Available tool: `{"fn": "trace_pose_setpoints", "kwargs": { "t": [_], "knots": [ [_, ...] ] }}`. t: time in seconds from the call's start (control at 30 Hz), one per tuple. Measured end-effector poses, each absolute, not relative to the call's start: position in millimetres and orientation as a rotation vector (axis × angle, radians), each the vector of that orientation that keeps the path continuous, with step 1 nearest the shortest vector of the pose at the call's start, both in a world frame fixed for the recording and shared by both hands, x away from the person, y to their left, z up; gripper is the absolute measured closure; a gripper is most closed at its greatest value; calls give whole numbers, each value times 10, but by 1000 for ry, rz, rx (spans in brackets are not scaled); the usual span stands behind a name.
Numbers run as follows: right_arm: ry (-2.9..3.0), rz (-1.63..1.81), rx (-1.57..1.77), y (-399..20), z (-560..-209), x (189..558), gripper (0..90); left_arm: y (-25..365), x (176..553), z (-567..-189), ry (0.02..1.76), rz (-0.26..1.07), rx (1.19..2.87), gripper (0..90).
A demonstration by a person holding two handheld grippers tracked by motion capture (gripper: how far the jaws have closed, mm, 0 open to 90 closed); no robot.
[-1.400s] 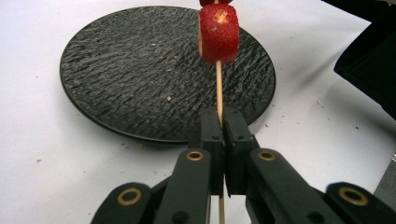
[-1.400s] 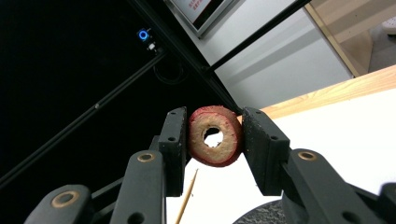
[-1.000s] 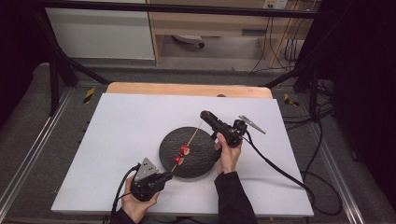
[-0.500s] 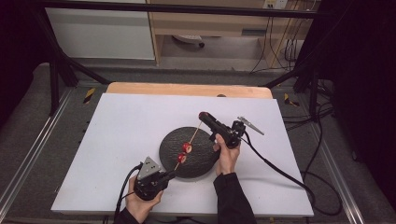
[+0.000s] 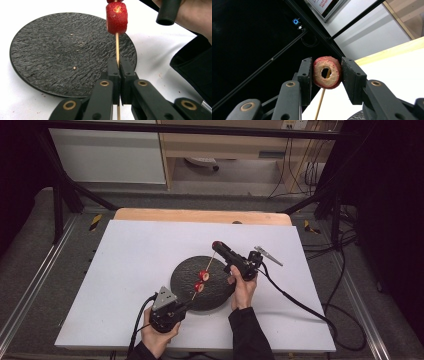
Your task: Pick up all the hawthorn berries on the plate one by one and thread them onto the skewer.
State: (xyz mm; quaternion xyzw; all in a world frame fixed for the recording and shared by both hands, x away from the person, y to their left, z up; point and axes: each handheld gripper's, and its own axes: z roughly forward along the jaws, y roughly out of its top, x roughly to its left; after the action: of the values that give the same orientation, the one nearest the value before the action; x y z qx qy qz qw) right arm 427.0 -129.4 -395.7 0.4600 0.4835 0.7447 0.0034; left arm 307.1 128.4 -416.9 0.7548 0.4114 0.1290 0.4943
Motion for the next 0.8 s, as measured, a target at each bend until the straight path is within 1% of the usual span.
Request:
{"fn": "trace_pose_setpoints", "kwargs": {
  "t": [0.27, 0.53, 0.8],
  "knots": [
    [1507, 2320, 1486, -1282, -3970, 4271, 631, 1326, 3055, -4163, 1003, 330, 1809, 884],
    [1451, 2383, 1523, -1271, -3984, 4286, 632, 1265, 3008, -4157, 993, 371, 1800, 884],
    [1420, 2380, 1535, -1274, -3983, 4299, 633, 1261, 2979, -4174, 997, 373, 1811, 885]
  ]
}}
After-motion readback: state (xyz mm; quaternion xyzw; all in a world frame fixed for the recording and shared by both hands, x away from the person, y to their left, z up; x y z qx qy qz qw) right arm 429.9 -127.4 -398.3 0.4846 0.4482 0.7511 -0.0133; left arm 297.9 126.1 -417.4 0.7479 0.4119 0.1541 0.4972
